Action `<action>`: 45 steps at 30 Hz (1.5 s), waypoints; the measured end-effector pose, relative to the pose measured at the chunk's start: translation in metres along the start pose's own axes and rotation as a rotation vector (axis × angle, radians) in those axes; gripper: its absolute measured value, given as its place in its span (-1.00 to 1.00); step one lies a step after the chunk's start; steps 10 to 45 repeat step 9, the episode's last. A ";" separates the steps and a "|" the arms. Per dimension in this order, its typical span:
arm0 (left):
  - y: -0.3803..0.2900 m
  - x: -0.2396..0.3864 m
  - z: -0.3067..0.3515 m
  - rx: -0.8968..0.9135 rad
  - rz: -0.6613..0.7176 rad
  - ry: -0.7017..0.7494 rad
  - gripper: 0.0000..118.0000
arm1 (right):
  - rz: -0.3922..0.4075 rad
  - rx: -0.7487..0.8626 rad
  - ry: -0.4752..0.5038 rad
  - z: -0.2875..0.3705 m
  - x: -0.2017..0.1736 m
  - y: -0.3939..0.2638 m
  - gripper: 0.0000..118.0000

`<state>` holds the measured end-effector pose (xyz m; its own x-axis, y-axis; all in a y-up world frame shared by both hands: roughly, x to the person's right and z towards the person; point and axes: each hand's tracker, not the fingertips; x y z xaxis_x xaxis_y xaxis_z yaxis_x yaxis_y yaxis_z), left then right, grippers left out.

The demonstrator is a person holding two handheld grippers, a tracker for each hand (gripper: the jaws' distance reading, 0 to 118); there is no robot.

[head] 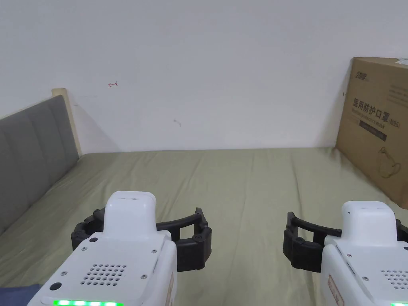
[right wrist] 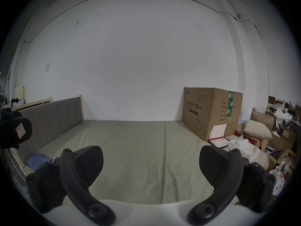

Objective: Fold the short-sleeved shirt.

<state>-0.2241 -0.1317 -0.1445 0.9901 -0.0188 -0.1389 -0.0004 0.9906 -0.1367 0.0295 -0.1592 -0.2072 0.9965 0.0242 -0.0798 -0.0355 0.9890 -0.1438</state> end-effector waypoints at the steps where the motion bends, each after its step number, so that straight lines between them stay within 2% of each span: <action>1: -0.001 0.000 0.000 0.002 0.002 0.005 1.00 | -0.001 0.000 0.000 0.000 -0.001 0.001 0.98; 5: -0.004 0.008 -0.001 0.016 -0.084 0.081 1.00 | 0.000 -0.001 -0.001 0.001 -0.001 0.001 0.98; 45: -0.005 0.008 0.000 0.023 -0.069 0.055 1.00 | 0.000 -0.003 0.004 0.001 -0.003 0.000 0.98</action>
